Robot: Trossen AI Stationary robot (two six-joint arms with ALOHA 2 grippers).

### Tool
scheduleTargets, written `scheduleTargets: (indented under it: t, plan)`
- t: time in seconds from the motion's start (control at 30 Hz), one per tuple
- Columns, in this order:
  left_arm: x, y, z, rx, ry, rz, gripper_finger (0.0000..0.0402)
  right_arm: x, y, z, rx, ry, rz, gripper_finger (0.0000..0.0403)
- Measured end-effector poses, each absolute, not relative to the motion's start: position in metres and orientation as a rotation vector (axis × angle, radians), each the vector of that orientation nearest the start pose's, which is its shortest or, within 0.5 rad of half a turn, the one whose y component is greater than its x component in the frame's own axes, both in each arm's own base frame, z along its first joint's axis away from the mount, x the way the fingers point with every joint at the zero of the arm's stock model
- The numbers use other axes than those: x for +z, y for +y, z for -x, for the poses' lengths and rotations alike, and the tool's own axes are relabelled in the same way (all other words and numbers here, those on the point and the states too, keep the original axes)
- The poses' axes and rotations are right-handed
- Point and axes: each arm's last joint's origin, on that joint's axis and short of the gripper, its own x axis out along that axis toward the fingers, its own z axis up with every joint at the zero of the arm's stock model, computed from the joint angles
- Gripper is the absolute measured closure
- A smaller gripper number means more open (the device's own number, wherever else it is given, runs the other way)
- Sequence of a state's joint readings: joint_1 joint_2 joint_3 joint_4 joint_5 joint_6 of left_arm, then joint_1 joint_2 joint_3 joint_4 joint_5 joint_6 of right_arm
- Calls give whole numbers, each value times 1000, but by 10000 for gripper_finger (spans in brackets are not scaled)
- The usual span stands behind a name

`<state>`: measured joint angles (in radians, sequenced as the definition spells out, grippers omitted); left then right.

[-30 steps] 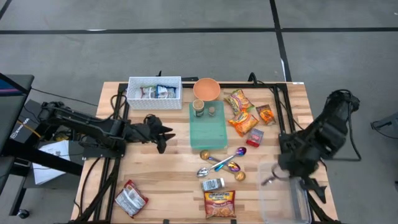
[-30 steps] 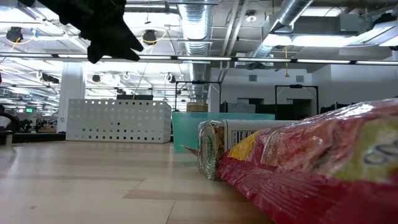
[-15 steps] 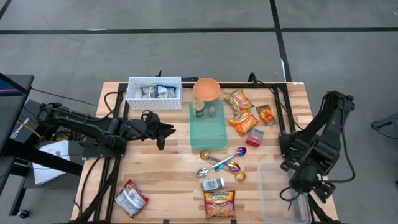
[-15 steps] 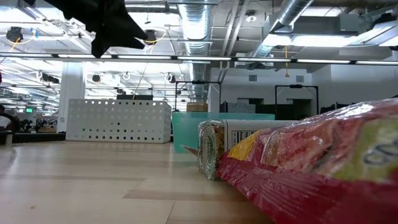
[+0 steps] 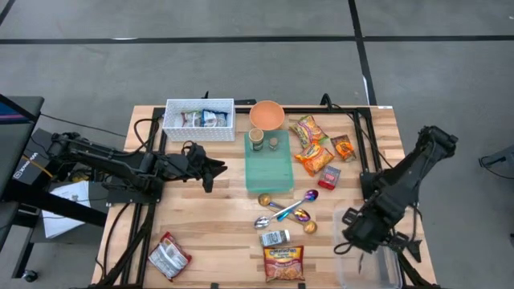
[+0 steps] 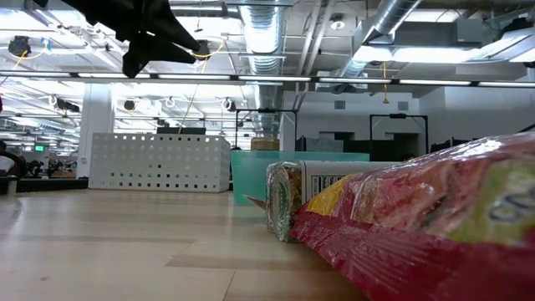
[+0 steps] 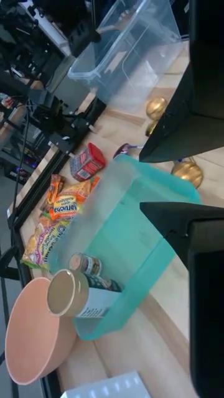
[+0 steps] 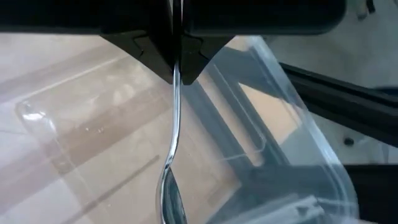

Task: Pick & Place Food Item
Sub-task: Put the left silver spoon into the transparent bin

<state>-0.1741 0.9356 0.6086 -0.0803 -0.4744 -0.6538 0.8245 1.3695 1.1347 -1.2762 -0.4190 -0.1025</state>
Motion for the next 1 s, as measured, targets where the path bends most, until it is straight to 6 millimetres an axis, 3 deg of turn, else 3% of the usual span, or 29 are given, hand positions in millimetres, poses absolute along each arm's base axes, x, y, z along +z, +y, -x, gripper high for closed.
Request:
scheduleTargets:
  t: [0.37, 1.0]
  plan:
    - [257, -22, -200, 409, 276, 511, 296, 257, 191, -145, 1101, 1520, 430, 401]
    - [257, -22, -200, 408, 277, 504, 296, 258, 193, -148, 1073, 1510, 385, 371]
